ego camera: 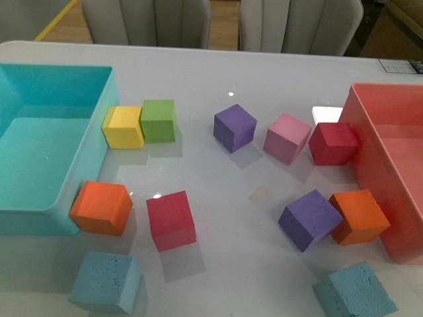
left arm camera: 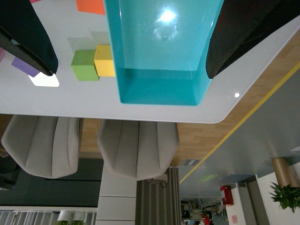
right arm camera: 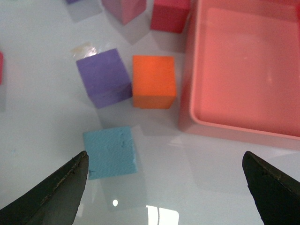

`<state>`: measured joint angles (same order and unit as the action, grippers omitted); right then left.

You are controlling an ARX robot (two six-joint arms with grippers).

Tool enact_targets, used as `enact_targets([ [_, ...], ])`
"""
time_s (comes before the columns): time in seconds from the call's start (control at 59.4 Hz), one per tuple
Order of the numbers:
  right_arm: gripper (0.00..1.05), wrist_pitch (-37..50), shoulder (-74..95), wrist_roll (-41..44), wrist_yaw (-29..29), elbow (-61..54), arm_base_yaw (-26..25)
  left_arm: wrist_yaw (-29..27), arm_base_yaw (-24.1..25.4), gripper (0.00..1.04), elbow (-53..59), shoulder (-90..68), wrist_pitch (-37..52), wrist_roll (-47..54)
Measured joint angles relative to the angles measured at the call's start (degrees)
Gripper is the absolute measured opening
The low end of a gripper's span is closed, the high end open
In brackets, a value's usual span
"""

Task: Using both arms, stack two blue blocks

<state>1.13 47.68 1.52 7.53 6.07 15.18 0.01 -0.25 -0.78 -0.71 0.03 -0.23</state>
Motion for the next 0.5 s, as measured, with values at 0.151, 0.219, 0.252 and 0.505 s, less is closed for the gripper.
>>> enact_targets([
  [0.151,0.96,9.62,18.75,-1.46,-0.87,1.01,4.48,0.0,0.0,0.96,0.0,0.0,0.0,0.02],
  [0.219,0.96,12.85,26.05,-2.4,-1.03,2.08,5.68,0.0,0.0,0.96,0.0,0.0,0.0,0.0],
  [0.252,0.96,14.56,29.53,-2.91,-1.18,2.67,6.1,-0.02,0.0,0.96,0.0,0.0,0.0,0.0],
  [0.505,0.96,22.69,51.25,-4.37,1.03,8.72,7.15,-0.02,0.0,0.96,0.0,0.0,0.0,0.0],
])
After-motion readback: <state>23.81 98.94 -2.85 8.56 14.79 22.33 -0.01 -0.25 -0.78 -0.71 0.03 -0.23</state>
